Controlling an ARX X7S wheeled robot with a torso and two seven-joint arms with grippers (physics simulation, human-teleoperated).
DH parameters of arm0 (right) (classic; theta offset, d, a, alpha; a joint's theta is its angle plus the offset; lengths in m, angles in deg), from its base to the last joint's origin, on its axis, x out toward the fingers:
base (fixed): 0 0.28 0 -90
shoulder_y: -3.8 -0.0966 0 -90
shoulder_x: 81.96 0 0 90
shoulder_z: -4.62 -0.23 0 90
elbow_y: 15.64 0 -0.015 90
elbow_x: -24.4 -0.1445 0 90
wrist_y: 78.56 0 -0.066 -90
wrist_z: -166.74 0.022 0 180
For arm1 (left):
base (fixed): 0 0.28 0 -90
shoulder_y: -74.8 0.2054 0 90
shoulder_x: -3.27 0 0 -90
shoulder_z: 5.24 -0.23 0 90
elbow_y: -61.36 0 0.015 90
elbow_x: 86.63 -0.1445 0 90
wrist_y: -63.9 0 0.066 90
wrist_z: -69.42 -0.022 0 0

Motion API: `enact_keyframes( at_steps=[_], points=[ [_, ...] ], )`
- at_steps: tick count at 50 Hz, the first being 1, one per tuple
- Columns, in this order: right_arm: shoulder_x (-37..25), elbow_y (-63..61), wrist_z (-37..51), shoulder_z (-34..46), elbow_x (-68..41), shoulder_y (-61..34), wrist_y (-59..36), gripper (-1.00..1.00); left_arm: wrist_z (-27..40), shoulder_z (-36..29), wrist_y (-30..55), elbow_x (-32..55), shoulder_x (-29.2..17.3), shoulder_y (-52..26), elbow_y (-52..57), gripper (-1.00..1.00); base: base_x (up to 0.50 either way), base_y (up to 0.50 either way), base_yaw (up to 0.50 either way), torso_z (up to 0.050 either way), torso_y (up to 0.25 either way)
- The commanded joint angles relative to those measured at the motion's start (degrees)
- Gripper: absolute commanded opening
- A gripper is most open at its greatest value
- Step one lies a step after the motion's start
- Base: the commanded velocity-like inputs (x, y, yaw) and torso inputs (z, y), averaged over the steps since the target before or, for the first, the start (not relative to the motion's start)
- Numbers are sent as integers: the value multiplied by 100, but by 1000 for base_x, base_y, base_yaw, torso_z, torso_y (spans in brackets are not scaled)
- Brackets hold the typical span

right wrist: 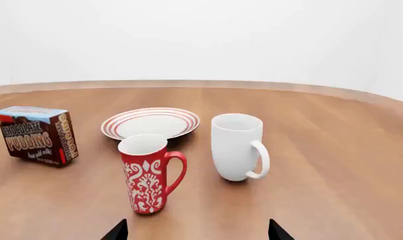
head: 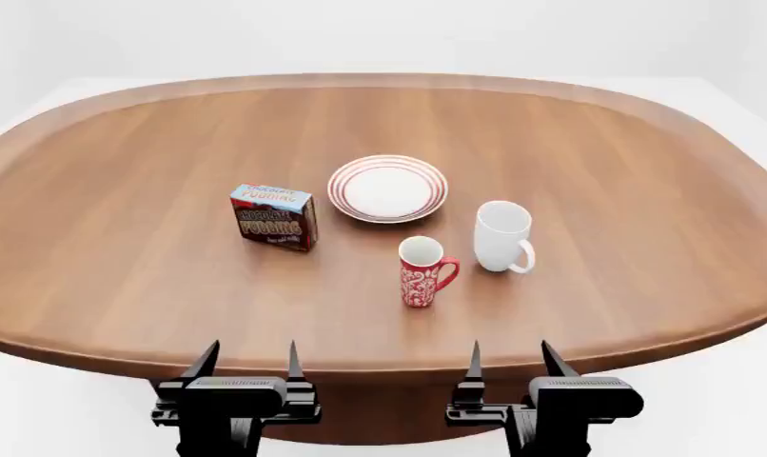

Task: Put the chocolate pudding to the right of the plate.

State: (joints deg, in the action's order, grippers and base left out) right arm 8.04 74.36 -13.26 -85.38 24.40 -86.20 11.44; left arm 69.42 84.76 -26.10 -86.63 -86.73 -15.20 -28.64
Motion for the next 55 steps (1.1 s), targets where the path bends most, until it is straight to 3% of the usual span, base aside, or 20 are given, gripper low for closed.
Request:
enact_keyframes(
  at_steps=[1,14,31,43,51,55],
  points=[
    [-91,-53,98,109,-107,29,-19,100,89,-96,24,107,-95,-8,-5,100,0,0,0,0,0],
    [-270,153,407,283,-377,-35,27,100,313,-314,-33,268,-308,-39,-96,100,0,21,0,0,0],
    [-395,180,492,480,-600,-49,58,100,505,-466,-109,350,-449,-47,-146,100,0,496,0,0,0],
    [-501,-46,637,573,-645,-94,-224,100,567,-545,96,487,-525,-91,-52,100,0,0,0,0,0],
    [-1044,-3043,668,536,-1351,-893,-3622,100,663,-453,3527,1011,-862,-1153,2636,100,0,0,0,0,0],
    [-1102,-3454,781,431,-1542,-1384,-4429,100,696,-429,4021,1108,-919,-1491,3003,100,0,0,0,0,0]
  ],
)
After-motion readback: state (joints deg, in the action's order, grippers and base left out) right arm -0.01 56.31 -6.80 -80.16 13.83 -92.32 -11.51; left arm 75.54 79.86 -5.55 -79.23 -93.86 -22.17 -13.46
